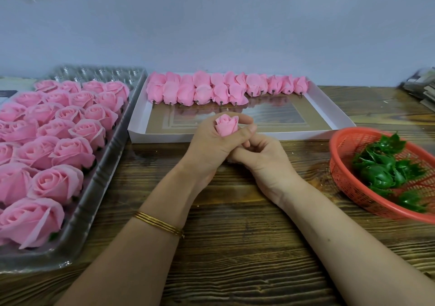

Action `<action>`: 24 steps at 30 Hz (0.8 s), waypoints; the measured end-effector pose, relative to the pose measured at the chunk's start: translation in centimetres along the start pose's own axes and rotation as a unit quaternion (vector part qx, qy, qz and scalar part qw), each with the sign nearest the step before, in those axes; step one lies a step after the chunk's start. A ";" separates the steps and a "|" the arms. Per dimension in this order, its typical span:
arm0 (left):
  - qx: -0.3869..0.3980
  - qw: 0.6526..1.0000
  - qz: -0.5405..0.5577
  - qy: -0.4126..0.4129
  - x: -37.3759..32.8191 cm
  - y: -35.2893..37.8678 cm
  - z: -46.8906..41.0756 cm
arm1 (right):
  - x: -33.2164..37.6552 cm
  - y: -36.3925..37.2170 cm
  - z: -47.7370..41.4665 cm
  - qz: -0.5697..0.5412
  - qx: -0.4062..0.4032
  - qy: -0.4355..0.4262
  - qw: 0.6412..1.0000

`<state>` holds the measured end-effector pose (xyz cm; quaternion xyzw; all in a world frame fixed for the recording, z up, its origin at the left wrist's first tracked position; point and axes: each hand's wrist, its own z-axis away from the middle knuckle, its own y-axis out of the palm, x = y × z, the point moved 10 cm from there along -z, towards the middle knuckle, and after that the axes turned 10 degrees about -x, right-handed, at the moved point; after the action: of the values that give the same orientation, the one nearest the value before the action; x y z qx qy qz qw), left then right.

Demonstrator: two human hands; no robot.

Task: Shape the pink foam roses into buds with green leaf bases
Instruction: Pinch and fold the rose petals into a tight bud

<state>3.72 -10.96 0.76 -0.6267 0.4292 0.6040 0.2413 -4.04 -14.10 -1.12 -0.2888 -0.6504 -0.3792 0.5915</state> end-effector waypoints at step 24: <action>-0.040 0.984 -0.148 0.091 -0.4 0.2 0.2 | 0.2 -1.4 -0.7 -0.126 -0.070 0.052 0.988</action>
<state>3.45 -10.80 1.11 -0.7450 0.3275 0.5184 0.2628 -4.82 -15.41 -1.13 -0.2254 -0.6213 -0.5100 0.5505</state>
